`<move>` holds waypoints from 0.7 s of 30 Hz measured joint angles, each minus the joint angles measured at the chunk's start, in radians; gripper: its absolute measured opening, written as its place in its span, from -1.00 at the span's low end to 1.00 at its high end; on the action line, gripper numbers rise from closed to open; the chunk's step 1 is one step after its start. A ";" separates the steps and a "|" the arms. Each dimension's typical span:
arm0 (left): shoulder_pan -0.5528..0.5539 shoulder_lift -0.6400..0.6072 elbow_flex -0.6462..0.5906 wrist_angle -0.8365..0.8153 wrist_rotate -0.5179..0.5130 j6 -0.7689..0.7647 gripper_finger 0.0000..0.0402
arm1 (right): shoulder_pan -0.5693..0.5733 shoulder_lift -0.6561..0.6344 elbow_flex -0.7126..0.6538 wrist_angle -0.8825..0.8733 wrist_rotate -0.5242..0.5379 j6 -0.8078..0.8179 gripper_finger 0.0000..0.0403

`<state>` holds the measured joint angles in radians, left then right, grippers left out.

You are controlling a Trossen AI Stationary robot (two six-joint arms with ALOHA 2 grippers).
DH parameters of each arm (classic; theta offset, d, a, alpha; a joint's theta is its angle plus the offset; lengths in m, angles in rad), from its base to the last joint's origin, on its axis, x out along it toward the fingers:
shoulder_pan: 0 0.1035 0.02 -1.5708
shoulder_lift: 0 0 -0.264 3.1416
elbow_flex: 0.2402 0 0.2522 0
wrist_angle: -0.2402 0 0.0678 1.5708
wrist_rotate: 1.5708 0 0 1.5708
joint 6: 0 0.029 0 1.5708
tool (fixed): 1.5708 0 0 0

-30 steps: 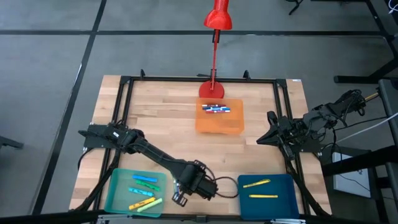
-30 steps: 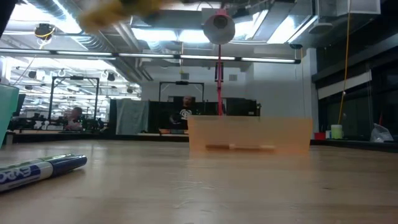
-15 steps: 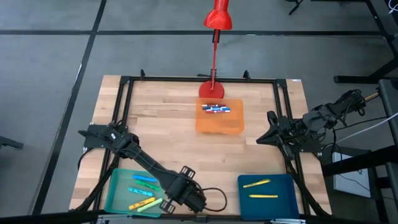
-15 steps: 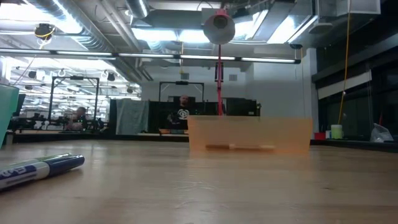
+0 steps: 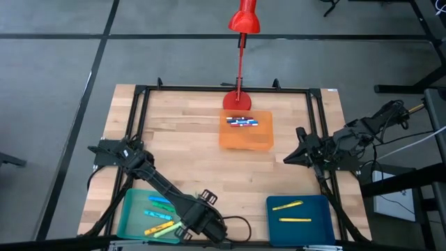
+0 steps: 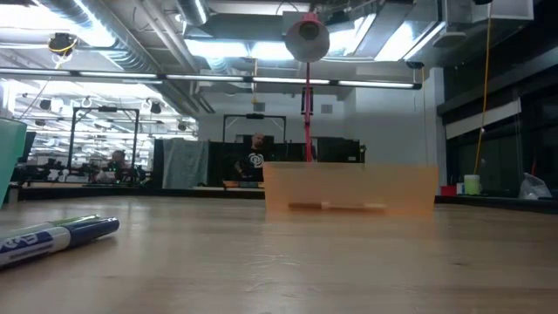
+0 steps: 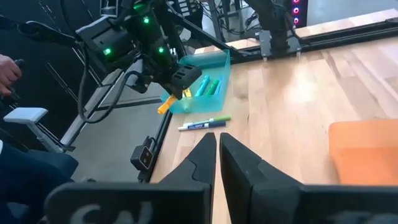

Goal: Pick & Place Markers
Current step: Put the yellow highlighter pen into the green bin

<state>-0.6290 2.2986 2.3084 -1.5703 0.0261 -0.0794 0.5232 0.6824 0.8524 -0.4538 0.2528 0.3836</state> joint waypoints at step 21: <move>-0.023 -0.528 -0.690 0.275 -0.008 -0.349 -0.72 | 0.000 0.004 0.000 0.035 -0.002 -0.001 -0.88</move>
<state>-0.6520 1.7704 1.6180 -1.2957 0.0177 -0.4282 0.5232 0.6868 0.8522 -0.4189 0.2511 0.3828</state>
